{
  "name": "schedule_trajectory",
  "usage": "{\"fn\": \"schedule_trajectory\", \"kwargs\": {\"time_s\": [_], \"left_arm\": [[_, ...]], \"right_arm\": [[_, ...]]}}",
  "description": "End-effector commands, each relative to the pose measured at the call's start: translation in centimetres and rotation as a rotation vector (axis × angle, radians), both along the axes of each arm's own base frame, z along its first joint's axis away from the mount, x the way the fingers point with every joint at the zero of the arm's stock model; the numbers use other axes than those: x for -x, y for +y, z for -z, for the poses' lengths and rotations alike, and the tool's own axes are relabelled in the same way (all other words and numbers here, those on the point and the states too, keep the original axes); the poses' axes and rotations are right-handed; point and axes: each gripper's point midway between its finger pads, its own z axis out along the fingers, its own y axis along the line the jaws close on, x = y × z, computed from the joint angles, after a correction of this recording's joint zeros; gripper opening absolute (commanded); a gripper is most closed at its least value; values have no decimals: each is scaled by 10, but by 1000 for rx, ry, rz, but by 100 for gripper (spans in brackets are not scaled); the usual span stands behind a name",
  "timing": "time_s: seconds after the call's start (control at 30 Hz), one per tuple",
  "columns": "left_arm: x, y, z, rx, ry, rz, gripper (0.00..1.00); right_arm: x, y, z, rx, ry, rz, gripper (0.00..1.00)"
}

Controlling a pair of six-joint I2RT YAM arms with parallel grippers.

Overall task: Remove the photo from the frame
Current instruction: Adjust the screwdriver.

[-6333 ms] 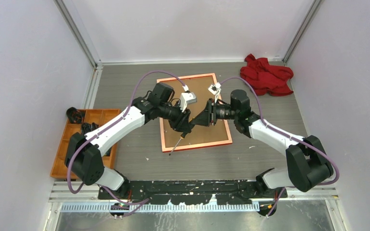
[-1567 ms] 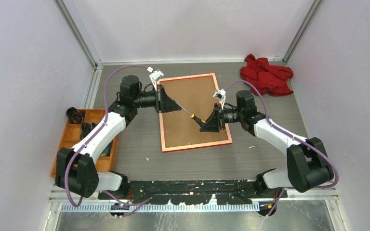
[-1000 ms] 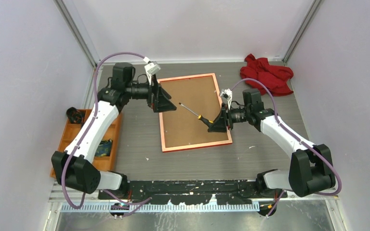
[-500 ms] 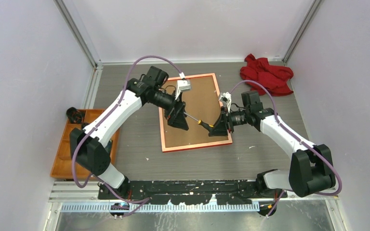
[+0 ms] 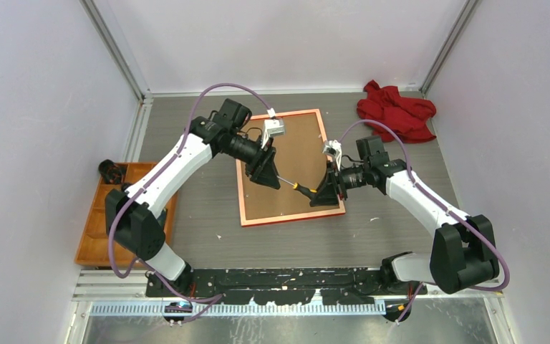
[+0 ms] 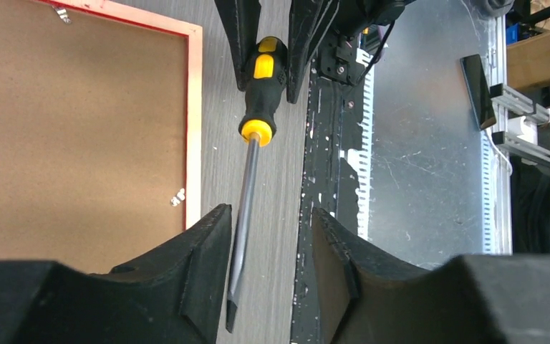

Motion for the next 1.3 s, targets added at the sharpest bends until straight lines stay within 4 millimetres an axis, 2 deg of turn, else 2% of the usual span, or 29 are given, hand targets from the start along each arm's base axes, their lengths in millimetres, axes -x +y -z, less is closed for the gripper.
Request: {"fn": "schedule_trajectory", "kwargs": {"time_s": [0.0,0.07,0.13,0.17,0.27,0.37,0.4,0.43,0.53,0.6,0.67,0.8,0.93,1.03,1.27], "left_arm": [[0,-4,-10,43,-24,12,43],[0,-4,-8,40,-25,11,40],[0,-4,-7,40,-26,11,33],[0,-3,-7,38,-27,9,28],[0,-3,-4,35,-31,13,3],[1,-3,-5,41,-41,11,0],[0,-3,-5,45,-49,5,0],[-2,-3,-5,46,-56,-7,0],[-8,-4,-8,66,-83,-49,0],[-9,-5,-14,94,-78,-69,0],[-12,-6,-22,132,-71,-92,0],[-21,-8,-35,220,-55,-159,0],[-30,-9,-48,305,-41,-236,0],[-42,-10,-60,396,-50,-293,0],[-56,-8,-75,526,3,-340,0]], "right_arm": [[-3,5,-16,-31,-69,-36,1],[-3,5,-16,-30,-67,-36,1],[-3,4,-16,-30,-69,-35,1],[-3,4,-15,-28,-67,-34,1],[-4,4,-15,-24,-70,-32,1],[-4,4,-17,-24,-75,-33,2],[-4,4,-18,-25,-79,-31,8],[-5,3,-19,-30,-82,-28,19],[-15,-1,-28,-66,-71,5,65],[-23,-3,-38,-106,-46,35,78],[-33,-5,-47,-139,-18,73,85],[-57,-6,-67,-183,21,186,92],[-79,-12,-83,-226,54,311,95],[-81,-14,-89,-250,53,339,95],[-75,-12,-111,-350,47,343,96]]}}
